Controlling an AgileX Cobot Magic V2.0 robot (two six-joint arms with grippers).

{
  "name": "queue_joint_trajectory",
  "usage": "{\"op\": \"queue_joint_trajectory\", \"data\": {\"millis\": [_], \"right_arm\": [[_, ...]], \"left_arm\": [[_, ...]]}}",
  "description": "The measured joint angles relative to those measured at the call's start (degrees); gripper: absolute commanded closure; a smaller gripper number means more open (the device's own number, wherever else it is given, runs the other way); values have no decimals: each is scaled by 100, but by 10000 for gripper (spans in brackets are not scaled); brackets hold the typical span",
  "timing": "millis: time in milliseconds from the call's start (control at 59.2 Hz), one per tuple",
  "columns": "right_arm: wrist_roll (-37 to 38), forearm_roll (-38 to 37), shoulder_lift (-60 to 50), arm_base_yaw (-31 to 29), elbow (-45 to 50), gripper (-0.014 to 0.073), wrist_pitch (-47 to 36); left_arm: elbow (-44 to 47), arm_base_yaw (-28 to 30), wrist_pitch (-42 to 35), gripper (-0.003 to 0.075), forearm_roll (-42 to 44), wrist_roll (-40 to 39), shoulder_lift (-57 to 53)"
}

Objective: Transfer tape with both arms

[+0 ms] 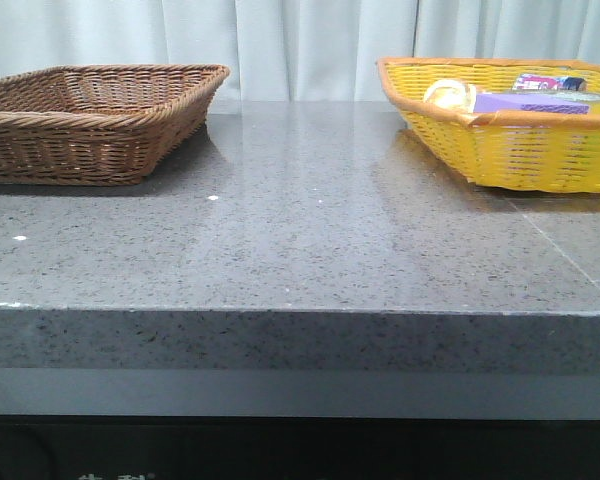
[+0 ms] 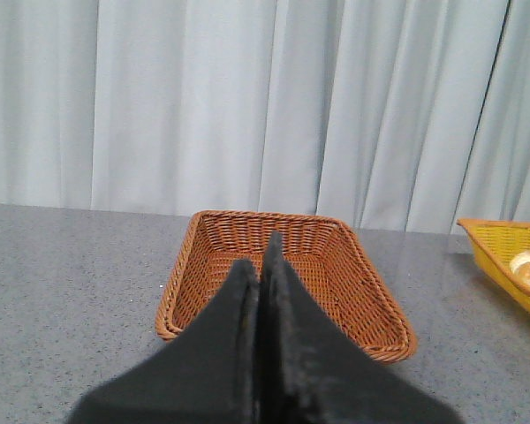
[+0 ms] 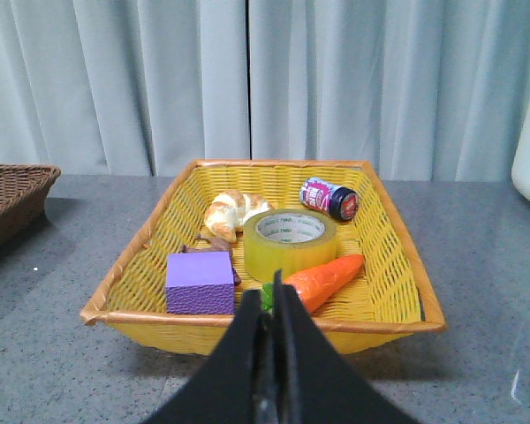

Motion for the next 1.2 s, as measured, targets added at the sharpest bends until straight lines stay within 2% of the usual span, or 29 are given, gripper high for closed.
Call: {"op": "queue_joint_trajectory", "data": {"millis": [237, 591, 676, 743, 862, 946, 1031, 1200], "right_arm": [[0, 0, 1280, 0, -1169, 662, 865], [0, 0, 2382, 0, -1224, 658, 987], [0, 0, 2571, 0, -1224, 649, 999], [0, -10, 2675, 0, -1224, 575, 999], [0, -10, 2816, 0, -1224, 281, 1009], [0, -10, 2864, 0, -1224, 104, 1009], [0, -10, 2887, 0, -1224, 27, 1009], [0, -10, 3064, 0, -1325, 48, 1121]], "left_arm": [[-1223, 0, 1055, 740, 23, 38, 1179], [-1247, 0, 1162, 739, -23, 48, 2041], [-1247, 0, 1135, 704, -23, 48, 2131], [-1247, 0, 1088, 604, -13, 48, 2172], [-1247, 0, 1007, 312, -2, 70, 2193], [-1247, 0, 972, 195, -2, 82, 2193], [-1247, 0, 974, 190, -2, 82, 2193], [-1247, -300, 918, 220, -2, 92, 2193]]}}
